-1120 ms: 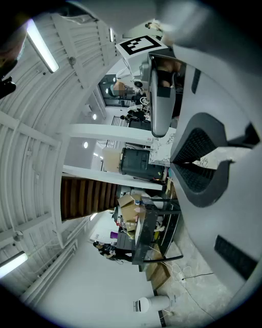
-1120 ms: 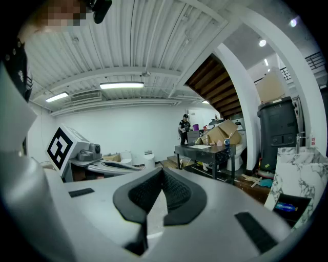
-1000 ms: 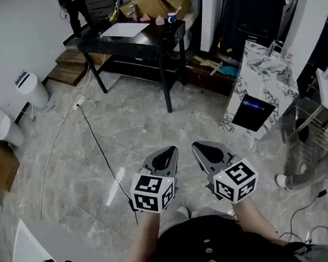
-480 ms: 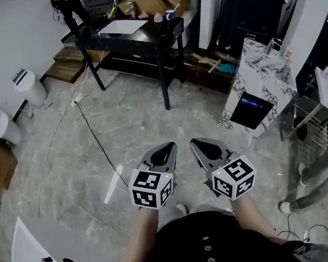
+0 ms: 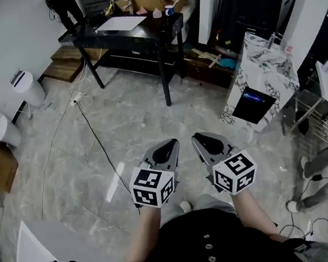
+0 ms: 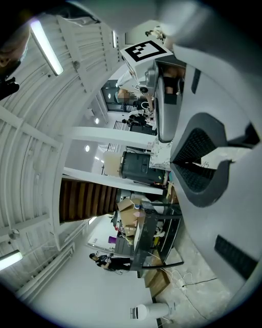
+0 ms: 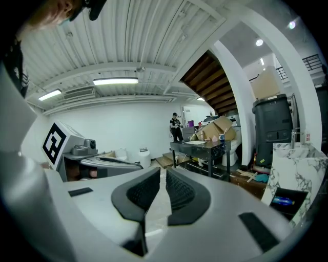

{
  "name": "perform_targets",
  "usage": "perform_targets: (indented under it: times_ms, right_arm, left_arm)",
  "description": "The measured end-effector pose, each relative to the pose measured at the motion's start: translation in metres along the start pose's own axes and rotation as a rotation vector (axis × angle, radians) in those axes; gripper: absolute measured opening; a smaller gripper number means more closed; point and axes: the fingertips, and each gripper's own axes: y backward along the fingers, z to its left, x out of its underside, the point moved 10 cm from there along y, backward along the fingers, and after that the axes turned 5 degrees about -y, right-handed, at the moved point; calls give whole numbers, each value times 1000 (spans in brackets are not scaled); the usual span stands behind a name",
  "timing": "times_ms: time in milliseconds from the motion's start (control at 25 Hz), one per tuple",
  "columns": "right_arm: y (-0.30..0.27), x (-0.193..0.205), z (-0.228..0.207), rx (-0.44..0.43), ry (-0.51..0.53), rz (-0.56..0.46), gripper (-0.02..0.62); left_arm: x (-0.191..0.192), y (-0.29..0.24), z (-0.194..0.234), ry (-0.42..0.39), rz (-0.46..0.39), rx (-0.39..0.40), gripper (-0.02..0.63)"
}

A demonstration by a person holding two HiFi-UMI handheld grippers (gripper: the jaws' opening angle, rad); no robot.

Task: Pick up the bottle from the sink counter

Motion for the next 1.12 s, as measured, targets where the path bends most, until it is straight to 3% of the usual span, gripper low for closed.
perform_targets:
  times_ms: [320, 560, 1120]
  right_arm:
    - [-27, 8, 9, -19, 12, 15, 103]
    - [-55, 9, -11, -42, 13, 44, 158]
    - [-164, -42, -120, -47, 3, -19, 173]
  left_arm:
    - [19, -1, 17, 41, 42, 4, 15]
    - [20, -16, 39, 53, 42, -29, 15]
    - [-24, -125, 135, 43, 34, -86, 15]
